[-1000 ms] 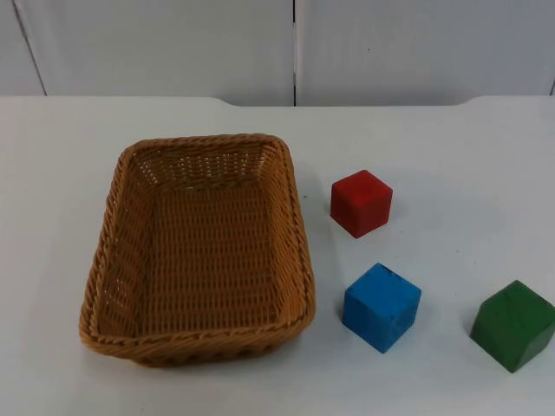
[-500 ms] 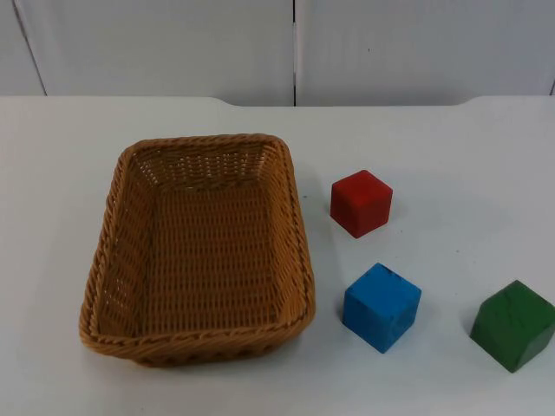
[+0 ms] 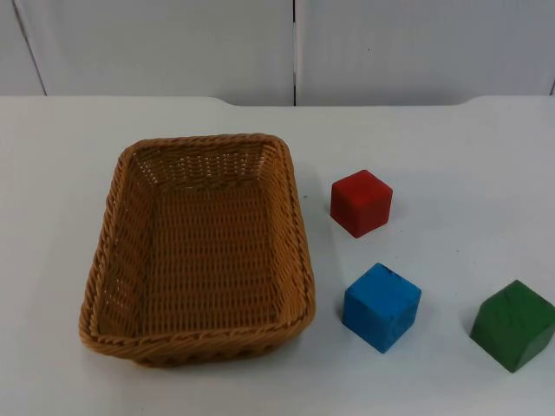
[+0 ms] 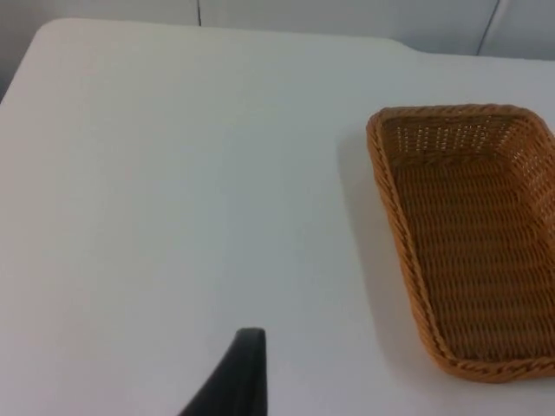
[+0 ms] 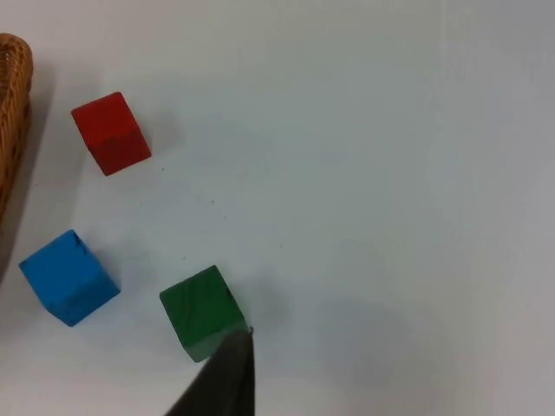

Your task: Pick up one cube with each hand and place exactly two cubes into the same basket, leaving the remaining cube outside.

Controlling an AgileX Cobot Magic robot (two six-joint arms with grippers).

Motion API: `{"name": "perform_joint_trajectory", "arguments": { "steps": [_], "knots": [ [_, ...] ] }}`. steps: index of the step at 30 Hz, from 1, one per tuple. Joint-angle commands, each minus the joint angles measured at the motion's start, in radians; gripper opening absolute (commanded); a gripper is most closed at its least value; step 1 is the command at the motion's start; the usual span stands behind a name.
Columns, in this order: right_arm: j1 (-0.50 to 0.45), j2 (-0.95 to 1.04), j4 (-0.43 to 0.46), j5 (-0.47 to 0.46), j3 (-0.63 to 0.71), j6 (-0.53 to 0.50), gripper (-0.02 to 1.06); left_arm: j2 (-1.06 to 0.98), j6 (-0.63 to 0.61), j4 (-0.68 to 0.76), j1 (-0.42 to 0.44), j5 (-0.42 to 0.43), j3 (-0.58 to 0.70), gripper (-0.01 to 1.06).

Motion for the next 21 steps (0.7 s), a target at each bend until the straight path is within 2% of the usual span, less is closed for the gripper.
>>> {"name": "perform_joint_trajectory", "arguments": {
  "steps": [1,11,21],
  "knots": [
    [-0.007,0.021,0.005,-0.016,-0.013,0.006,1.05,0.011,-0.005,-0.014,0.002,-0.009,-0.011,1.05],
    [-0.007,0.174,0.007,-0.018,-0.091,-0.019,1.05,0.121,0.09,-0.141,0.002,-0.031,-0.025,1.05],
    [-0.007,0.394,0.043,-0.038,-0.187,-0.072,1.05,0.257,0.27,-0.324,0.002,-0.103,-0.025,1.05]
  ]
}}
